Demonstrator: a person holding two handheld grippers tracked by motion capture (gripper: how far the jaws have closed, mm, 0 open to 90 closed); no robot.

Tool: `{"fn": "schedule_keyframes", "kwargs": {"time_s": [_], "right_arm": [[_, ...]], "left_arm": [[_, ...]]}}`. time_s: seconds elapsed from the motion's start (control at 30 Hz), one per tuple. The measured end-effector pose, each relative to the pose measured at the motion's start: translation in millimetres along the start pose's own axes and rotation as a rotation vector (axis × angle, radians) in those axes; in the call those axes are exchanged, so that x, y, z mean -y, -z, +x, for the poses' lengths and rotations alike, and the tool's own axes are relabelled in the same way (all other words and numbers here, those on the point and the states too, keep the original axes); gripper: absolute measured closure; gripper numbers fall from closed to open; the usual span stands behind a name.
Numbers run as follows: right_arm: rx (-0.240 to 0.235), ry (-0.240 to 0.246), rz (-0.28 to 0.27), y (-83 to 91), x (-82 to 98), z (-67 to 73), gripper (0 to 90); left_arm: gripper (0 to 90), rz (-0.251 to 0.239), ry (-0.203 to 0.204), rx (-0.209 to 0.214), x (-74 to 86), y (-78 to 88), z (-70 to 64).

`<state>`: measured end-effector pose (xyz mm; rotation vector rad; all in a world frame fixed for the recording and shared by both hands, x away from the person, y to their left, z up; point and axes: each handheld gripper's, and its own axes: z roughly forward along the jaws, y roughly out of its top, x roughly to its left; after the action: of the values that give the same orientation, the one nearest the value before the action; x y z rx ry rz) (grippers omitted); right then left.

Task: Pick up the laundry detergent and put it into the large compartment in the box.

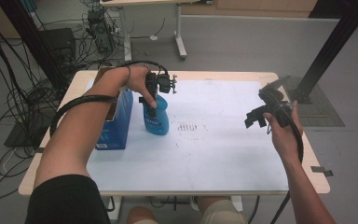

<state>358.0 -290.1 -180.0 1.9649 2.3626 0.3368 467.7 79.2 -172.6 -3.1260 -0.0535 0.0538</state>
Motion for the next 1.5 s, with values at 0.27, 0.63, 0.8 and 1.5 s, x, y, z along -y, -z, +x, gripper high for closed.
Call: {"fn": "schedule_keyframes", "kwargs": {"time_s": [0.27, 0.63, 0.8, 1.5], "right_arm": [[-0.001, 0.004, 0.001, -0.4, -0.8, 1.0, 5.5], [-0.001, 0.003, 0.002, -0.9, -0.5, 0.4, 5.5], [-0.001, 0.002, 0.002, -1.0, -0.5, 0.5, 5.5], [0.003, 0.008, 0.004, -1.1, -2.5, 4.1, 5.5]], "left_arm": [[6.8, 0.002, -0.005, -0.003, -0.9, -0.8, -1.2], [6.7, 0.002, -0.009, -0.004, -2.3, -3.6, -1.8], [6.7, 0.001, -0.015, -0.006, -3.1, -3.7, -2.4], [6.8, -0.002, -0.014, -0.022, -0.6, -3.9, -5.2]]}}
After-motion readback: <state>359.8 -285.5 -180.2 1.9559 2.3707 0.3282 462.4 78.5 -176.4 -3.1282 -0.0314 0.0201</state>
